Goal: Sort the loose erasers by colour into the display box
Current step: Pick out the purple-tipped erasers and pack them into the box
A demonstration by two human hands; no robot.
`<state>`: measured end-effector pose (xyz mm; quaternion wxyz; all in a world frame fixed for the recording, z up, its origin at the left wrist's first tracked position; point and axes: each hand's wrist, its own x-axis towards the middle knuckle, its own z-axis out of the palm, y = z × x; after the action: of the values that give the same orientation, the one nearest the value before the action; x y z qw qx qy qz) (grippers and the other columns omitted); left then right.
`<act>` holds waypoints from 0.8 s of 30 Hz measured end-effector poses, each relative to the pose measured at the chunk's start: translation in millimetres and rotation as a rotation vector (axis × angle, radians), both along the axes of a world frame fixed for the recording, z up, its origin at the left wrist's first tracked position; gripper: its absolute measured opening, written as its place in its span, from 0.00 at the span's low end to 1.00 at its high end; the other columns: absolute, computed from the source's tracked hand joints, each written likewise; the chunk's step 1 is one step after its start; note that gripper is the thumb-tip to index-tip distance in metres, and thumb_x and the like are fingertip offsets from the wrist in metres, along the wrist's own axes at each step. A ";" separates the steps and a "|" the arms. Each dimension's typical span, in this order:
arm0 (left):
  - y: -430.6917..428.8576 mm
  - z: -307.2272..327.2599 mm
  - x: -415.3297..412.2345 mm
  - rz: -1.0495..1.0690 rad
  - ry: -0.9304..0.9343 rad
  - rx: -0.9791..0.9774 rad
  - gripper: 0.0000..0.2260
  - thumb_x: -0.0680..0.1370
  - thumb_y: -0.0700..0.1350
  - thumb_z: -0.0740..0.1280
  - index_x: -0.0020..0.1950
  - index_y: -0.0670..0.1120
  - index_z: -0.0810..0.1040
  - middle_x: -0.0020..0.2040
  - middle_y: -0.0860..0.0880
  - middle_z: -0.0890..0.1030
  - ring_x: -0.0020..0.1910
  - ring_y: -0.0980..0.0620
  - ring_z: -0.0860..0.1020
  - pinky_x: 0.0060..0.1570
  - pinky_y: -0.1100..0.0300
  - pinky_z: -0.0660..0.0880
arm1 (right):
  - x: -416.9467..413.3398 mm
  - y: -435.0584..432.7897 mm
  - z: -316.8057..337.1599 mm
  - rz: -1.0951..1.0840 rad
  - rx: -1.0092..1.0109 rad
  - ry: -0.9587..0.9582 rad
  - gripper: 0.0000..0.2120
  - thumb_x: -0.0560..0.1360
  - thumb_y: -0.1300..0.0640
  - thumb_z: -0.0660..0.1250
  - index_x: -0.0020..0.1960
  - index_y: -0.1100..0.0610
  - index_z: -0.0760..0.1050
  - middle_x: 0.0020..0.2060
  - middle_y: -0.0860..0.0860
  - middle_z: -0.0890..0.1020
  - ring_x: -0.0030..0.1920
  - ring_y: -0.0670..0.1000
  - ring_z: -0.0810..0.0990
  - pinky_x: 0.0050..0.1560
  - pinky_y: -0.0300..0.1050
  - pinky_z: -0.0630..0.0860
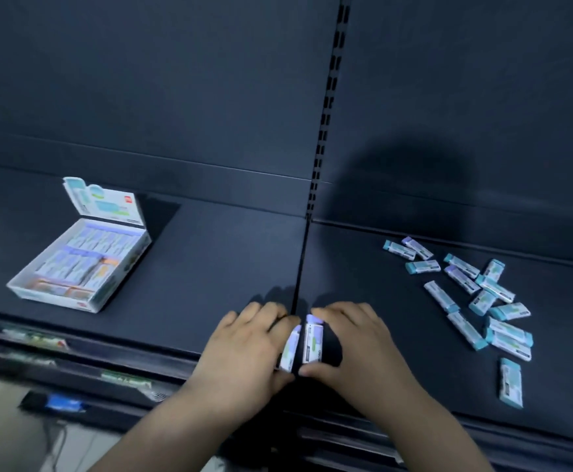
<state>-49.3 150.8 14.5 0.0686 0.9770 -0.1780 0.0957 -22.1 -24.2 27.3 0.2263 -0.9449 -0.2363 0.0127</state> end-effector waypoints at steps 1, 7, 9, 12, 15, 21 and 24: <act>3.3 0.5 -2.5 0.009 -0.004 0.000 0.31 0.53 0.62 0.74 0.54 0.55 0.77 0.47 0.57 0.77 0.43 0.55 0.74 0.38 0.62 0.73 | -2.3 2.7 0.6 0.003 0.007 -0.005 0.31 0.63 0.40 0.72 0.64 0.45 0.68 0.57 0.39 0.69 0.59 0.45 0.64 0.60 0.38 0.61; 43.8 -2.9 -14.0 0.099 -0.028 -0.048 0.34 0.50 0.63 0.77 0.54 0.53 0.79 0.47 0.56 0.78 0.43 0.54 0.77 0.41 0.61 0.69 | -10.5 48.5 -0.4 0.015 0.034 -0.008 0.33 0.63 0.40 0.72 0.65 0.45 0.68 0.55 0.36 0.67 0.56 0.40 0.61 0.62 0.37 0.61; 68.0 -3.9 -12.5 0.101 -0.081 -0.063 0.31 0.55 0.64 0.75 0.54 0.52 0.79 0.47 0.55 0.78 0.43 0.53 0.76 0.42 0.61 0.63 | -9.8 74.6 1.1 0.020 0.033 -0.020 0.33 0.64 0.39 0.71 0.65 0.46 0.68 0.54 0.36 0.66 0.55 0.39 0.60 0.62 0.37 0.61; 121.1 -0.4 -5.5 0.099 -0.139 -0.091 0.26 0.65 0.66 0.63 0.56 0.52 0.78 0.49 0.55 0.78 0.44 0.52 0.75 0.41 0.60 0.63 | -5.1 126.5 4.0 0.007 0.066 -0.043 0.32 0.65 0.39 0.71 0.66 0.46 0.67 0.53 0.35 0.65 0.55 0.38 0.60 0.60 0.35 0.60; 180.6 3.5 5.5 0.089 -0.168 -0.131 0.28 0.63 0.64 0.66 0.57 0.51 0.77 0.51 0.54 0.77 0.46 0.51 0.76 0.41 0.57 0.73 | 0.0 180.4 7.2 -0.022 0.107 -0.054 0.34 0.64 0.38 0.71 0.67 0.47 0.67 0.53 0.35 0.65 0.56 0.38 0.61 0.61 0.36 0.61; 283.6 11.0 27.8 0.094 -0.031 -0.093 0.33 0.54 0.63 0.77 0.55 0.50 0.80 0.50 0.55 0.80 0.46 0.53 0.80 0.41 0.57 0.76 | 9.3 269.1 10.7 -0.095 0.117 -0.051 0.34 0.64 0.39 0.72 0.67 0.47 0.68 0.55 0.36 0.66 0.59 0.41 0.63 0.60 0.33 0.58; 309.0 14.3 38.3 0.053 0.018 -0.085 0.33 0.53 0.65 0.77 0.53 0.50 0.81 0.47 0.55 0.80 0.44 0.53 0.80 0.38 0.58 0.76 | 13.5 294.8 13.7 -0.119 0.079 -0.046 0.34 0.64 0.35 0.69 0.67 0.47 0.68 0.58 0.39 0.69 0.61 0.43 0.64 0.60 0.35 0.59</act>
<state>-11.0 459.8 28.8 0.1089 0.9783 -0.1475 0.0962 -8.6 270.6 41.1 0.2584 -0.9476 -0.1850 -0.0316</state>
